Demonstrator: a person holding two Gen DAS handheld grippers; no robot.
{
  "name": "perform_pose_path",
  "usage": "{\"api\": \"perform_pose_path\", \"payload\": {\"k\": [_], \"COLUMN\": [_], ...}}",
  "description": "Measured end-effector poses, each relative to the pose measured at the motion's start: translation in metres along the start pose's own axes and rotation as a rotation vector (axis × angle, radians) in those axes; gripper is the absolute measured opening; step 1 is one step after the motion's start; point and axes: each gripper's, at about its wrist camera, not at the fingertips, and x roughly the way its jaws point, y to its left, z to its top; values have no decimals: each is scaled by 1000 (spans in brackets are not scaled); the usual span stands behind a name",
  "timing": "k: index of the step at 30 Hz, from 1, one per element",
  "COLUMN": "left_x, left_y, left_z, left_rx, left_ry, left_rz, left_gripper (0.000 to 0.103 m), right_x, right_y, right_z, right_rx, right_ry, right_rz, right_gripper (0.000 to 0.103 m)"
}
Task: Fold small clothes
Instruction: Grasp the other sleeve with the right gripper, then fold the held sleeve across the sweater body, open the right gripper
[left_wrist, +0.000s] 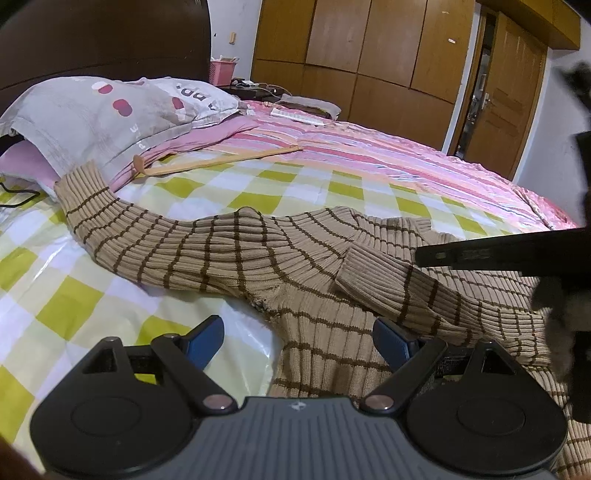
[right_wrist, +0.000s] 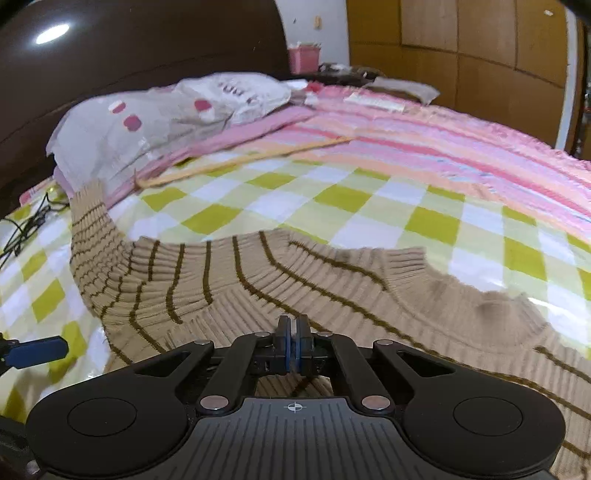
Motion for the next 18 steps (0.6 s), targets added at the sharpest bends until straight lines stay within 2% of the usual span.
{"api": "perform_pose_path", "payload": {"k": [1, 6, 11, 15, 18], "left_x": [0, 1, 3, 7, 10], "left_y": [-1, -4, -8, -13, -17], "left_z": [0, -1, -4, -7, -10], "left_rx": [3, 18, 30, 48, 70], "left_ry": [0, 0, 7, 12, 17], "left_rz": [0, 2, -9, -1, 9], "left_gripper": [93, 93, 93, 93, 93], "right_x": [-9, -60, -107, -118, -118], "right_y": [-2, -21, -55, -83, -92], "right_z": [-2, -26, -71, -103, -115], "right_rx": [12, 83, 168, 240, 263], "right_ry": [-13, -57, -64, -13, 2], "right_rz": [-1, -40, -184, -285, -299], "right_gripper": [7, 7, 9, 11, 10]}}
